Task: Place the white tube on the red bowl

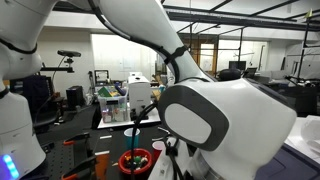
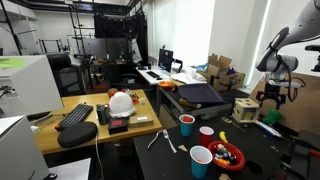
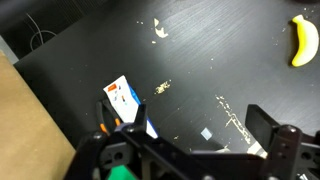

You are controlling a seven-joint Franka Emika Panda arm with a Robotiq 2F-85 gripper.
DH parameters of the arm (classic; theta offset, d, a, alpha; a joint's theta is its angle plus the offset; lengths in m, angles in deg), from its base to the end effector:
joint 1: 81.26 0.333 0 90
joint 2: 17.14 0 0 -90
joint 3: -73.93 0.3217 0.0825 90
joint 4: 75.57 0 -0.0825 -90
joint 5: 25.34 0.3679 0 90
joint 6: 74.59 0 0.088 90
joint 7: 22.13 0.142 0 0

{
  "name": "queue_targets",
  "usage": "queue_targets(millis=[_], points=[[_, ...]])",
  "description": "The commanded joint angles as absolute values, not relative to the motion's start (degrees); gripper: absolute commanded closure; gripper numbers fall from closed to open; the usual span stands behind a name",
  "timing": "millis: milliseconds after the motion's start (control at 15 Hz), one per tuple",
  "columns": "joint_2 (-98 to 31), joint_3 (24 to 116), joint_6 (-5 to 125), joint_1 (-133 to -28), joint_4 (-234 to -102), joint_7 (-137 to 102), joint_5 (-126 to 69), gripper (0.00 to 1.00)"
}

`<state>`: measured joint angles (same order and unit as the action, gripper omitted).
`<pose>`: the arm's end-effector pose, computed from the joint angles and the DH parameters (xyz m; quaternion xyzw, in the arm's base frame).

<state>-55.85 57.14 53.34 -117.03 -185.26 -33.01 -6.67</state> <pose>0.3567 -0.4436 0.1124 -0.8812 0.4466 0.1226 0.0946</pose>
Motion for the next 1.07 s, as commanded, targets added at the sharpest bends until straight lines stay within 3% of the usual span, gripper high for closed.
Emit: queue_targets(millis=[0, 1000], points=[[-55.2, 60.1, 53.8, -119.2, -185.4, -37.9, -7.6, 0.00], [-55.9, 60.4, 53.3, -119.3, -184.9, -36.4, -7.4, 0.00]])
